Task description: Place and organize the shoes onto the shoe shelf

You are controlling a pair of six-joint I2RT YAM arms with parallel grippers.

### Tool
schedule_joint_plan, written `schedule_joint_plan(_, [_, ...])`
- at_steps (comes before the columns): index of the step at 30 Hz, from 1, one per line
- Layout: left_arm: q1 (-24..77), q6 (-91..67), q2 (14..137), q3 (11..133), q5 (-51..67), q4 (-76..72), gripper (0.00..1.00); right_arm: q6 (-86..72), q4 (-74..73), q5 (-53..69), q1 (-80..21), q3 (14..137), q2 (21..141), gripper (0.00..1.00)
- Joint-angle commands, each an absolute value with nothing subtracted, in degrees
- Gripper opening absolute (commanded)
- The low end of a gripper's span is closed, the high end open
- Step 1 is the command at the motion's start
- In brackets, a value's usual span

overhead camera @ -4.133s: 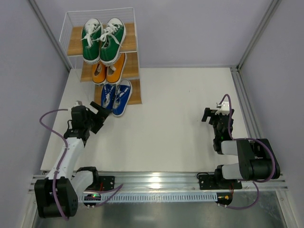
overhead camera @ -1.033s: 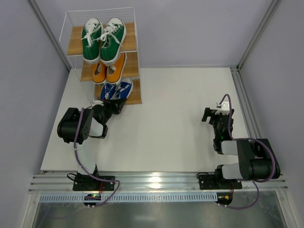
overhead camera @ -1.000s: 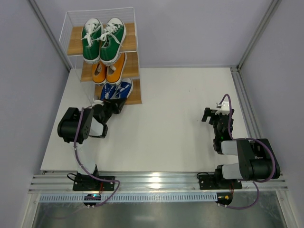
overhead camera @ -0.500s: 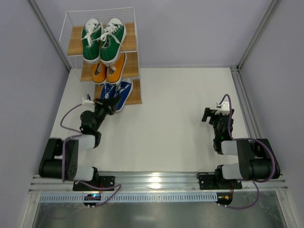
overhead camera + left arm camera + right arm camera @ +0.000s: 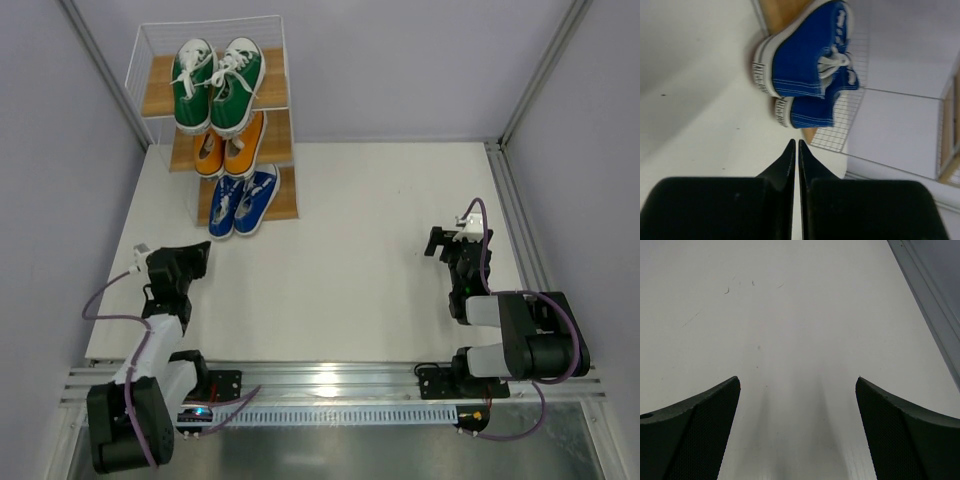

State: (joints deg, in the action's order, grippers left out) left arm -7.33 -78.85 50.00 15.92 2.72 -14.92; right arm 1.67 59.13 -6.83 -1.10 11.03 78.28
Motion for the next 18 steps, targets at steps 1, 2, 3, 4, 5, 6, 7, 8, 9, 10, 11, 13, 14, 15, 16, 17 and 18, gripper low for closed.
schedule_joint_plan(1, [-8.96,-77.96,56.14,16.17,6.15,-15.45,0.0,1.49,63.63,-6.33,-0.88,11.87,78.22,0.97])
schedule_joint_plan(2, [-8.96,-77.78,57.03,17.22,6.33,-16.08,0.0,1.49,63.55,-6.33,-0.97,11.87,78.22,0.97])
schedule_joint_plan(3, [-8.96,-77.61,57.74,18.01,6.33,-16.17,0.0,1.49,63.46,-6.24,-0.88,11.95,78.22,0.97])
schedule_joint_plan(4, [-9.05,-77.43,58.44,18.63,6.15,-16.35,0.0,1.49,63.63,-6.33,-0.88,11.95,78.22,0.97])
schedule_joint_plan(5, [-9.14,-76.82,59.49,19.24,5.98,-16.43,0.0,1.41,63.55,-6.33,-0.97,11.95,78.22,0.97])
schedule_joint_plan(6, [-9.05,-76.56,60.11,20.38,5.63,-16.26,0.0,1.49,63.54,-6.24,-0.97,11.87,78.22,0.97])
schedule_joint_plan(7, [-9.31,-76.29,60.64,20.65,5.28,-16.61,0.0,1.49,63.46,-6.24,-0.88,11.95,78.22,0.97])
schedule_joint_plan(8, [-9.4,-76.03,62.47,20.92,5.36,-17.39,0.0,1.49,63.54,-6.24,-0.97,11.95,78.22,0.97])
schedule_joint_plan(9, [-9.49,-75.85,63.36,21.7,5.19,-17.84,0.0,1.49,63.54,-6.33,-0.88,11.87,78.22,0.97])
schedule_joint_plan(10, [-9.67,-75.68,64.33,22.06,5.1,-18.8,0.0,1.49,63.63,-6.24,-0.88,11.95,78.22,0.97])
schedule_joint_plan(11, [-9.93,-75.67,66.69,22.23,5.1,-19.77,0.0,1.49,63.55,-6.33,-0.97,11.87,78.22,0.97])
schedule_joint_plan(13, [-10.02,-75.94,69.51,23.46,5.62,-21.78,0.0,1.49,63.63,-6.33,-0.88,11.95,78.13,0.97])
schedule_joint_plan(14, [-10.02,-76.29,70.83,23.9,6.58,-22.67,0.0,1.49,63.46,-6.24,-0.97,11.87,78.22,0.97])
schedule_joint_plan(15, [-10.02,-76.99,73.19,24.17,7.2,-23.55,0.0,1.49,63.63,-6.24,-0.97,11.95,78.14,0.97])
schedule_joint_plan(16, [-10.02,-77.34,73.91,24.6,7.56,-24.6,0.0,1.49,63.55,-6.33,-0.88,11.87,78.13,0.97])
schedule_joint_plan(17, [-10.02,-77.52,74.44,24.7,7.56,-24.96,0.0,1.49,63.54,-6.24,-0.88,11.95,78.22,0.97])
schedule_joint_plan(18, [-10.02,-77.52,74.79,24.78,7.3,-25.22,0.0,1.49,63.54,-6.33,-0.88,11.95,78.14,0.97])
